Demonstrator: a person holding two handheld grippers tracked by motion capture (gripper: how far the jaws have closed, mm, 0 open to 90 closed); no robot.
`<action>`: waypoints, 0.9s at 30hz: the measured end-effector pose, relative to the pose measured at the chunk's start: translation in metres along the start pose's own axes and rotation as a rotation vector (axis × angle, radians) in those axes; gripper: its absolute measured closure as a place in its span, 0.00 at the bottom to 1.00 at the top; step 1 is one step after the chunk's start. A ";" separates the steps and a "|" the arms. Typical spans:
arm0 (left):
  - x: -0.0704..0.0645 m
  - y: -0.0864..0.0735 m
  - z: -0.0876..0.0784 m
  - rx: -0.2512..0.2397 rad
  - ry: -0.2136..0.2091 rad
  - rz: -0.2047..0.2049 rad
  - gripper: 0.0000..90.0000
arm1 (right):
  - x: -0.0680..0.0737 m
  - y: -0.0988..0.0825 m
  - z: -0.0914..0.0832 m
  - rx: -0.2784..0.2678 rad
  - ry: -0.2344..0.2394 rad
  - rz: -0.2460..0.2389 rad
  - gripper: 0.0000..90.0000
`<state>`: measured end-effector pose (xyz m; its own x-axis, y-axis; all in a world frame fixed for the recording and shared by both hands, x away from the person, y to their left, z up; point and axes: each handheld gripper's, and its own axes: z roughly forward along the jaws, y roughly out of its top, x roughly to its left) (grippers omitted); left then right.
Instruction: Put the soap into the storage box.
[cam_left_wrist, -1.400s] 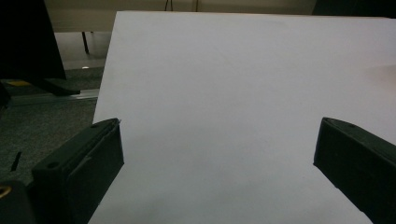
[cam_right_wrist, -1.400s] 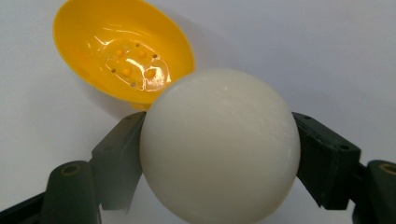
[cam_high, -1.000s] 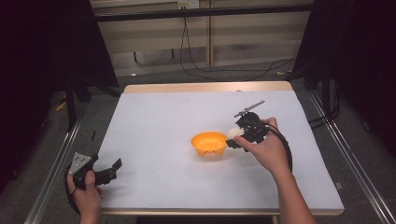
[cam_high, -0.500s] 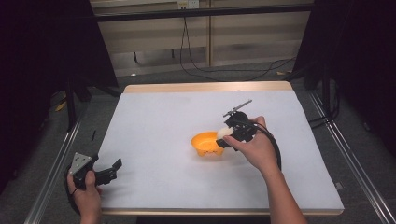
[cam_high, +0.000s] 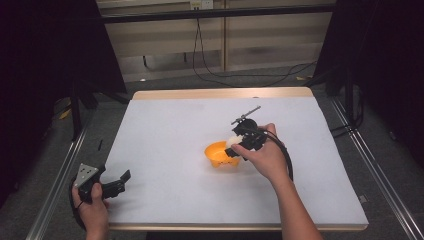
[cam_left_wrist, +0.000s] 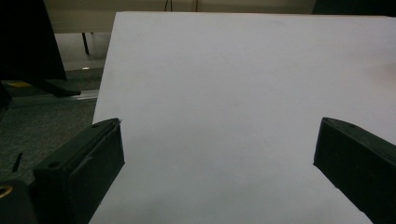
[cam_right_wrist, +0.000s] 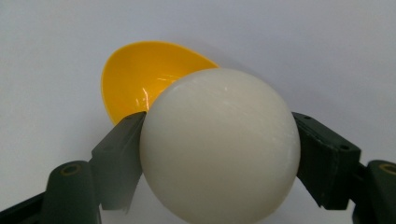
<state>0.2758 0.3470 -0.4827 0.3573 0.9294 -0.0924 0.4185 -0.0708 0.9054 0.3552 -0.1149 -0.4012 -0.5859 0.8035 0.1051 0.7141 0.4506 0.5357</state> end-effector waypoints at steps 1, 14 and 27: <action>0.000 0.000 0.000 0.000 0.000 0.000 0.02 | 0.000 0.001 0.001 0.001 0.001 0.002 0.27; 0.000 0.000 0.000 0.004 0.005 0.001 0.02 | 0.014 0.013 0.013 0.025 -0.020 -0.017 0.27; 0.000 0.000 0.000 0.002 0.004 0.000 0.02 | 0.018 0.016 0.021 0.045 -0.006 -0.002 0.27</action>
<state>0.2758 0.3468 -0.4827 0.3537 0.9310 -0.0903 0.4201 -0.0719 0.9046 0.3643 -0.0852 -0.4089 -0.5850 0.8050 0.0989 0.7295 0.4691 0.4977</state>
